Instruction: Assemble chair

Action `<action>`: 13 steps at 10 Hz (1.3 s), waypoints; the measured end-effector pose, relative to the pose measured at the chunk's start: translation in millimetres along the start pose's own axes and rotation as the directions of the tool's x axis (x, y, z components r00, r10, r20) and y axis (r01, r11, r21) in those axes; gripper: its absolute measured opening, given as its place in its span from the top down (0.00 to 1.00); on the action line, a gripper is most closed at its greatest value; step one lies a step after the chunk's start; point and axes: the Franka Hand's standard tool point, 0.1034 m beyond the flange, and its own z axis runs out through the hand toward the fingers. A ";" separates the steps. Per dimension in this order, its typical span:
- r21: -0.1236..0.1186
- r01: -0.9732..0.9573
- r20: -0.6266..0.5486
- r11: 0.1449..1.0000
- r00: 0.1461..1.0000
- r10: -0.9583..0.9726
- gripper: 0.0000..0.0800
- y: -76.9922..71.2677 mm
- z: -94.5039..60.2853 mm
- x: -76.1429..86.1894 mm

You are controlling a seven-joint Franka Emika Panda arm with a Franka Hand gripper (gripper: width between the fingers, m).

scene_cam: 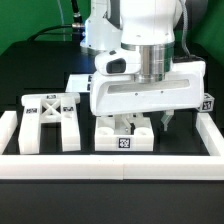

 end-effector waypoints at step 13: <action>0.012 -0.009 -0.003 1.000 1.000 0.009 0.96 -31.9 0.3 3.9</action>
Offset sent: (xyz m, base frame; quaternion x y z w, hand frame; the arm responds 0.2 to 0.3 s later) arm 0.0000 0.0000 0.0000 0.0000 0.0000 0.0000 1.0000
